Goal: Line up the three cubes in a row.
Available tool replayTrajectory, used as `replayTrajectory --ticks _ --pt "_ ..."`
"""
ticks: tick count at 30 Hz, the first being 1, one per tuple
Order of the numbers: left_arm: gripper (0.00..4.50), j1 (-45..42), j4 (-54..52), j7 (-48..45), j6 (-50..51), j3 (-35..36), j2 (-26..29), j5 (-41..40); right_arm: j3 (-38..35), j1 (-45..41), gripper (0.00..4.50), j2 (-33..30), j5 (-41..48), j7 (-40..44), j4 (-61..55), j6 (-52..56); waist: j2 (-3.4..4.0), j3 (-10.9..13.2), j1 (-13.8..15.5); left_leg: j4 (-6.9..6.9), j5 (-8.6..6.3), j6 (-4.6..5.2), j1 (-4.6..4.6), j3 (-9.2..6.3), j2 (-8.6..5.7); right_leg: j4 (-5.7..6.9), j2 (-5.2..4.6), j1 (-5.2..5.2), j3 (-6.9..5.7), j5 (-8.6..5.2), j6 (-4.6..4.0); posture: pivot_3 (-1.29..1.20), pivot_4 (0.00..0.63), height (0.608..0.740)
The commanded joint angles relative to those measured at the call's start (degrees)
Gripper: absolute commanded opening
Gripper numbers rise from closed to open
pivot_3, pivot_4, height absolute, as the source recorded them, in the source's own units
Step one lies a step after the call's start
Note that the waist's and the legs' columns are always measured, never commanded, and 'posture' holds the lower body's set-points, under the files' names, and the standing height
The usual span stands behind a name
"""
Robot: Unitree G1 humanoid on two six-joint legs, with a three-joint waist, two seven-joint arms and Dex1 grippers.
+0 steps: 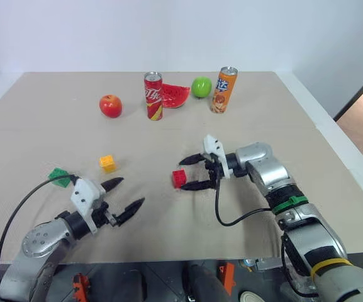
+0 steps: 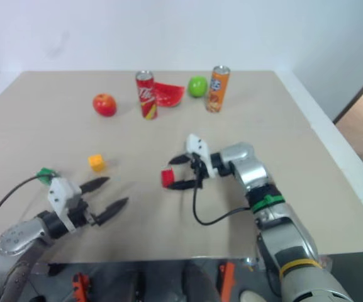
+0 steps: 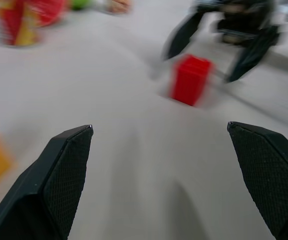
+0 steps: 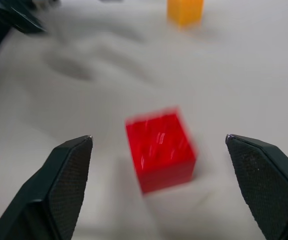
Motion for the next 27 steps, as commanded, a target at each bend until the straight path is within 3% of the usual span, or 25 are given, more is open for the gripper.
replayTrajectory --ticks 1,7,12,18,27 --pt "4.5 1.46 -3.08 5.24 -0.53 6.09 -1.91 -1.39 -4.79 0.62 4.46 -1.26 4.3 -1.56 -7.74 4.53 0.0 0.0 0.0 0.0 0.0 0.0 0.0 -0.01 0.0 0.0 0.0 0.01 -0.01 0.0 0.0 0.0 0.15 0.74" --pt "4.5 3.87 -4.31 14.1 1.77 17.85 -5.04 -5.77 -10.21 3.73 4.46 -0.78 10.81 -8.19 -19.99 14.59 -0.01 0.0 -0.02 0.0 0.0 0.0 -0.02 -0.03 0.03 0.0 0.01 0.0 -0.02 0.0 0.0 0.0 0.15 0.74" --pt "4.5 2.65 2.65 12.86 1.97 24.12 -2.6 -8.95 -9.71 6.89 4.46 0.5 12.38 -12.98 -27.62 17.81 -0.01 0.0 -0.01 0.02 0.0 -0.01 0.0 -0.05 0.02 0.01 0.04 0.0 -0.07 0.0 -0.01 0.0 0.15 0.74" --pt "4.5 -0.23 11.65 8.56 2.81 24.35 2.3 -9.08 -9.14 7.82 4.46 1.63 12.8 -15.39 -29.27 17.61 -0.01 0.0 -0.01 0.05 0.01 -0.02 -0.01 0.0 -0.02 -0.01 0.0 0.0 -0.05 -0.11 -0.19 0.0 0.15 0.74" --pt "4.5 -5.19 19.54 6.55 3.22 20.97 4.93 -5.52 -8.94 8.49 4.46 1.86 11.64 -18.7 -29.77 15.51 -0.04 0.0 -0.01 -0.03 0.0 -0.03 -0.06 -0.04 0.0 -0.01 0.0 -0.06 -0.09 -0.03 -0.04 0.0 0.15 0.74"
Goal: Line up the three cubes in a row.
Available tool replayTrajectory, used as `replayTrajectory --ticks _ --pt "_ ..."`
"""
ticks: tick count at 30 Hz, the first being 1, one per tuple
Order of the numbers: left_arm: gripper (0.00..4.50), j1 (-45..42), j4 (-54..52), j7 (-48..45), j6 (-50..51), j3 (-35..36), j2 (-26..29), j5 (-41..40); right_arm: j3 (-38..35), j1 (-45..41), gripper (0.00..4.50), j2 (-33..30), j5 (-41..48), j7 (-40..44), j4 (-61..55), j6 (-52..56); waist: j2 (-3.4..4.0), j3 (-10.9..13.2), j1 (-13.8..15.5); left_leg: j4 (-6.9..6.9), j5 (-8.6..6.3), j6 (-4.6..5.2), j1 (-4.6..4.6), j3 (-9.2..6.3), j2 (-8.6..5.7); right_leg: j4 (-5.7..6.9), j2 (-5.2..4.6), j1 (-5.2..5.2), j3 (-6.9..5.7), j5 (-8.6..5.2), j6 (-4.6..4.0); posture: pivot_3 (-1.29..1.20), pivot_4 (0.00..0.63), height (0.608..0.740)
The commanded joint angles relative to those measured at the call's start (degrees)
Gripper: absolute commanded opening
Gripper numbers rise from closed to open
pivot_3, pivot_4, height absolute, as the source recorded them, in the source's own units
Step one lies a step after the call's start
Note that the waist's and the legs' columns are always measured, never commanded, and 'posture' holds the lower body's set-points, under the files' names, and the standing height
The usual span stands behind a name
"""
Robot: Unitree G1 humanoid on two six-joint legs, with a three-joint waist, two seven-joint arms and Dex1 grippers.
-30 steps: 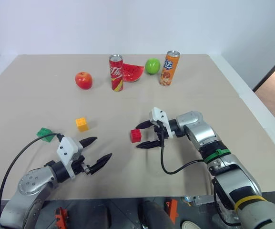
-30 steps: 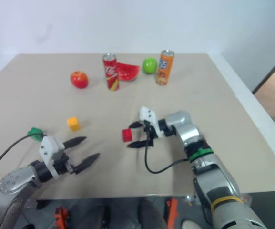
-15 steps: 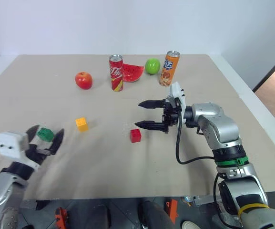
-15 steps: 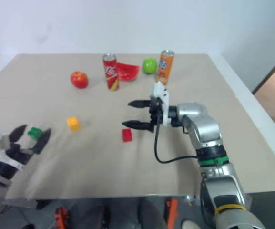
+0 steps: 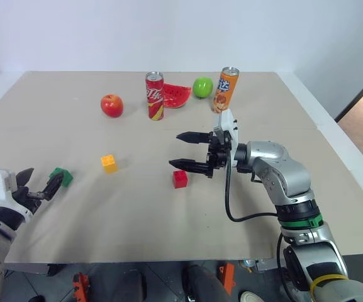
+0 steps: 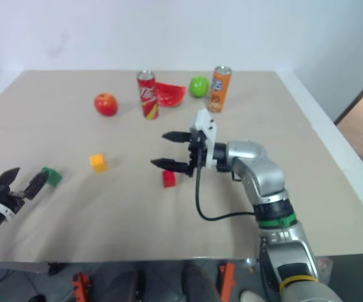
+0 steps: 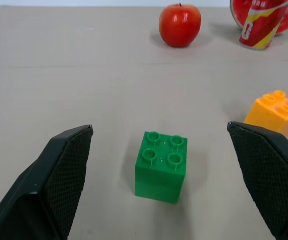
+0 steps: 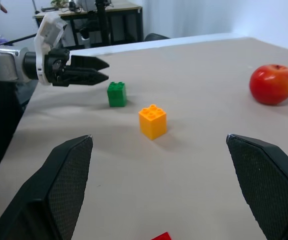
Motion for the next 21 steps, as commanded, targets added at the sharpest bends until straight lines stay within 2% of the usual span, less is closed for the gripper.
replayTrajectory --ticks 1,10,13,20,21 --pt "4.5 -1.75 1.69 -0.74 0.16 -1.17 1.75 1.72 -0.41 0.08 4.46 -0.13 -0.09 -1.12 -2.73 -1.58 0.0 0.0 0.0 0.0 0.0 0.0 0.0 0.0 0.01 0.0 0.0 0.0 0.0 0.0 0.0 0.0 0.15 0.74" --pt "4.5 -4.99 7.02 -3.42 1.02 -6.05 3.26 5.22 -0.18 0.88 4.46 -0.71 -0.19 -2.45 -3.48 -2.22 0.0 0.0 0.0 -0.01 0.0 0.0 -0.02 0.01 0.01 0.0 0.0 -0.03 0.0 0.0 0.0 0.0 0.15 0.74" --pt "3.71 -5.87 8.9 -3.91 0.59 -7.38 3.79 6.86 -0.31 1.19 4.5 -0.86 -0.22 -2.81 -3.81 -2.44 0.0 0.0 0.0 -0.01 0.0 0.0 -0.05 0.01 0.02 0.0 0.0 -0.07 0.0 0.01 0.0 0.0 0.15 0.74" --pt "1.4 -6.99 9.47 -4.26 0.07 -7.81 4.03 8.3 -0.34 1.53 4.5 -1.12 -0.37 -3.14 -3.71 -3.09 0.0 0.0 0.0 -0.01 0.0 0.0 -0.21 0.01 0.02 0.01 -0.01 -0.24 -0.01 0.02 0.02 0.0 0.15 0.74" --pt "1.34 -6.82 9.2 -4.23 0.01 -7.66 4.16 8.53 -0.37 1.61 4.5 -1.19 -0.33 -3.18 -3.77 -3.1 0.0 0.0 0.0 -0.01 0.0 0.0 -0.27 0.03 0.02 0.01 -0.02 -0.31 0.02 0.02 0.02 0.0 0.15 0.74"
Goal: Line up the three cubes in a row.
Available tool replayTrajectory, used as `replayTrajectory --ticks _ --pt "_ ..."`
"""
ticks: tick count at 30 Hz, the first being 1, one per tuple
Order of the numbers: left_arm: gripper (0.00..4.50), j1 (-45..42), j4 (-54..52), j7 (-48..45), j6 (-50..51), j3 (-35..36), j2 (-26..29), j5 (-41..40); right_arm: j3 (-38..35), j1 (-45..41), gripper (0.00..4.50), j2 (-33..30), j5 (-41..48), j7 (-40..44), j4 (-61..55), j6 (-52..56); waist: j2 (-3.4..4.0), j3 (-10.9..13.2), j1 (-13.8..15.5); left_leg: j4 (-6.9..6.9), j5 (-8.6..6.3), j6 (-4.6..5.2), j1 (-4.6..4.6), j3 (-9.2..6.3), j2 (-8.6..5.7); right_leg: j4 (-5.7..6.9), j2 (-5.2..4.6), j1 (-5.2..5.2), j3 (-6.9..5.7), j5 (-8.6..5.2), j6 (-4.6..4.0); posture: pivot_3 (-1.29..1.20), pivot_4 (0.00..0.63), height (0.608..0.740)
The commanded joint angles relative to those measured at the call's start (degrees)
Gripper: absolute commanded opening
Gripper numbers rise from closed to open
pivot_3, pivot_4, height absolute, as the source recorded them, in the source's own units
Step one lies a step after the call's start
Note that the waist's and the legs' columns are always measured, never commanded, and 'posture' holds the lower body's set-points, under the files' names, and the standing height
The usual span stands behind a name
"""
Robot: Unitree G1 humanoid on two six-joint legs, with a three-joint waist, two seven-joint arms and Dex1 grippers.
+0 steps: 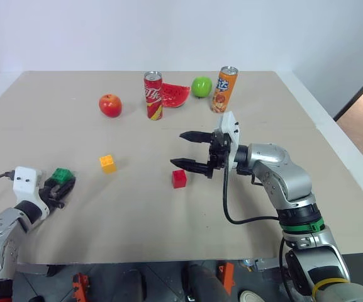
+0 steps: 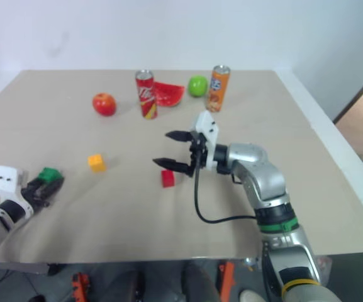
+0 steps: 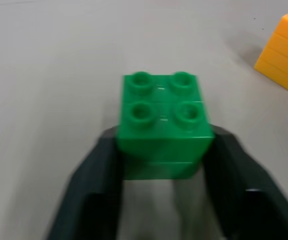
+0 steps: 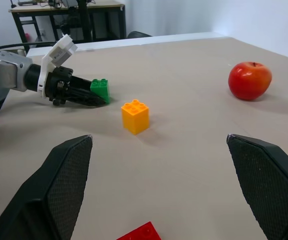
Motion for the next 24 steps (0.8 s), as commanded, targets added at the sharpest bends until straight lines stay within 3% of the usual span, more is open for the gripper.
replayTrajectory --ticks 1,5,9,12,18,24 --pt "1.34 0.02 -1.6 -0.36 -1.13 0.78 1.16 0.82 -0.77 0.17 4.5 -0.61 0.35 0.0 -2.39 -1.06 0.0 0.0 0.0 0.0 0.0 0.0 -0.06 0.01 0.0 0.0 0.0 -0.06 0.01 0.01 0.01 0.0 0.15 0.74" --pt "1.34 2.43 -4.9 -3.2 -1.41 0.41 2.37 0.66 -0.72 0.35 4.5 -1.01 0.27 -0.02 -2.54 -1.26 -0.01 0.0 -0.04 -0.01 0.0 0.0 -0.14 0.04 0.01 0.01 0.0 -0.17 0.04 0.02 0.0 0.0 0.15 0.74" --pt "1.34 8.74 -14.12 -13.84 -5.58 -2.77 6.2 0.39 -0.86 0.31 4.5 -1.86 0.38 0.45 -2.54 -1.47 -0.02 0.0 -0.05 -0.07 -0.02 -0.03 -0.18 0.17 0.05 0.02 -0.03 -0.28 0.14 0.02 -0.02 0.0 0.15 0.74" --pt "1.34 8.54 -16.69 -18.62 -5.9 -5.02 8.4 -0.28 -1.14 0.38 4.5 -3.15 1.86 2.26 -2.94 -0.42 -0.02 0.0 0.2 -0.06 -0.01 -0.03 -0.18 0.15 0.01 0.03 -0.05 -0.27 0.11 0.0 -0.04 0.0 0.15 0.74" --pt "1.34 -5.14 -12.83 -28.09 -4.43 -15.44 10.56 -0.03 -0.02 2.2 4.5 -6.74 2.84 7.84 -3.98 -0.52 0.0 0.01 0.37 0.06 0.05 0.01 -0.18 0.07 -0.04 0.02 -0.01 -0.2 0.0 0.04 -0.03 0.0 0.15 0.74" --pt "1.34 -19.9 -1.51 -35.28 -4.6 -26.69 7.53 4.34 1.14 2.43 4.5 -6.67 0.94 8.89 -3.13 -3.06 0.01 0.01 -0.15 0.03 0.05 0.03 -0.17 0.15 -0.02 0.06 0.11 -0.24 0.14 0.12 0.04 0.0 0.15 0.74"
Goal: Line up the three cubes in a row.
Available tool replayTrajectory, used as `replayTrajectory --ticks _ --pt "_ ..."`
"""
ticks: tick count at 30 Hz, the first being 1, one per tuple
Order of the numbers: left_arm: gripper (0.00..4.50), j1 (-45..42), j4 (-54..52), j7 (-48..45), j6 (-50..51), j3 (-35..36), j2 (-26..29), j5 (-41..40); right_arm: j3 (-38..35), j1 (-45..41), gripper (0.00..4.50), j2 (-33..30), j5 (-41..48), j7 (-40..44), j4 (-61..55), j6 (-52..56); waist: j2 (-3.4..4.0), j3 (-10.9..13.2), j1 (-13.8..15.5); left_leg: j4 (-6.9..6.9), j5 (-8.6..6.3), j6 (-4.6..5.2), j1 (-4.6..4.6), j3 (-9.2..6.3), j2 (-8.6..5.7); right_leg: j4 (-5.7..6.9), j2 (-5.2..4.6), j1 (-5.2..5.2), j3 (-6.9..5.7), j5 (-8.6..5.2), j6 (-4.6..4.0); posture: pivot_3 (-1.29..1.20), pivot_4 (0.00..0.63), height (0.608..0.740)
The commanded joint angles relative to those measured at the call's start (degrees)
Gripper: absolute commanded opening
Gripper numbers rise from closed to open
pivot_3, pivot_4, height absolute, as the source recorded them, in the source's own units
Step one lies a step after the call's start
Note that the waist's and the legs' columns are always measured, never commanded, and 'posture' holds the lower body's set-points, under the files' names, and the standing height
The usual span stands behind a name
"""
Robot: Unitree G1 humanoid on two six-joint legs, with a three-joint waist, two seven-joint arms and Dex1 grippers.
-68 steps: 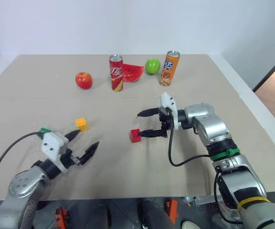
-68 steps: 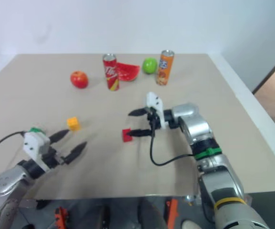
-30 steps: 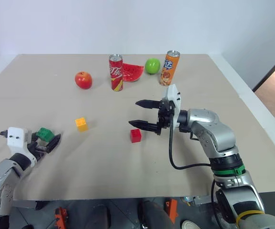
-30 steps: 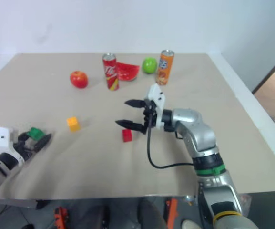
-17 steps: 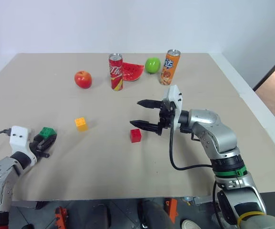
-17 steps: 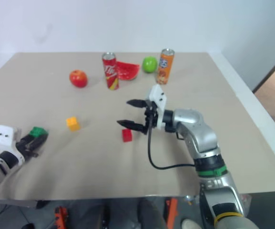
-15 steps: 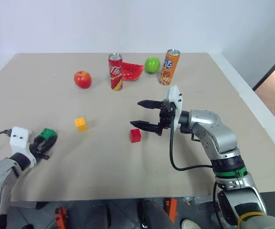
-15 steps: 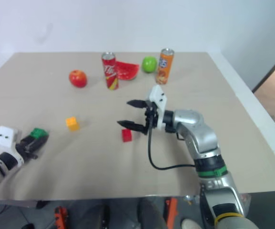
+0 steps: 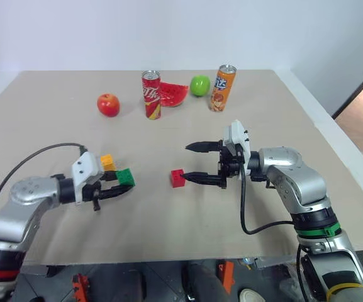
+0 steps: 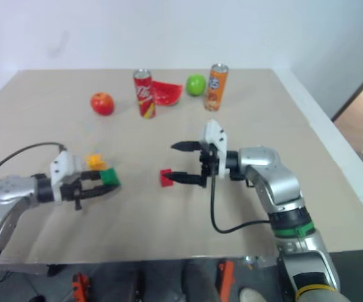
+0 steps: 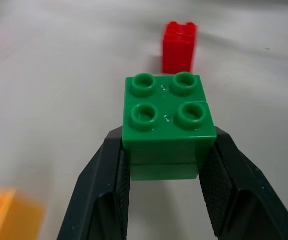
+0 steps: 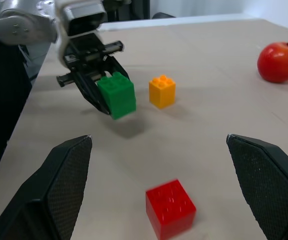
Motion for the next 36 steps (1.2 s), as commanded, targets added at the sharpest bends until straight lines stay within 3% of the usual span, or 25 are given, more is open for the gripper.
replayTrajectory --ticks 1,15,36 --pt "1.34 -5.59 4.65 -3.25 -0.35 -4.61 -2.19 1.91 0.62 -0.23 4.5 0.08 -1.04 0.41 -1.37 -2.79 0.0 0.0 0.1 0.0 0.0 0.0 -0.03 -0.04 0.01 0.0 0.03 -0.01 -0.02 0.0 0.0 0.0 0.15 0.74" --pt "1.34 -13.32 14.27 -5.36 -7.92 -10.51 -9.17 8.5 0.38 2.08 4.5 0.24 -2.38 -1.41 -2.02 -5.33 0.0 0.0 0.21 0.1 0.0 0.0 -0.06 -0.07 -0.02 0.03 0.01 0.01 0.01 0.03 0.04 0.0 0.15 0.74" --pt "1.34 -17.92 23.69 -8.71 -14.1 -10.82 -10.7 12.61 0.4 1.76 4.5 0.34 -2.01 -1.41 -1.12 -5.62 0.0 0.0 0.27 0.16 0.0 0.01 -0.06 -0.08 -0.04 0.05 0.0 0.03 0.02 0.05 0.06 0.0 0.15 0.74"
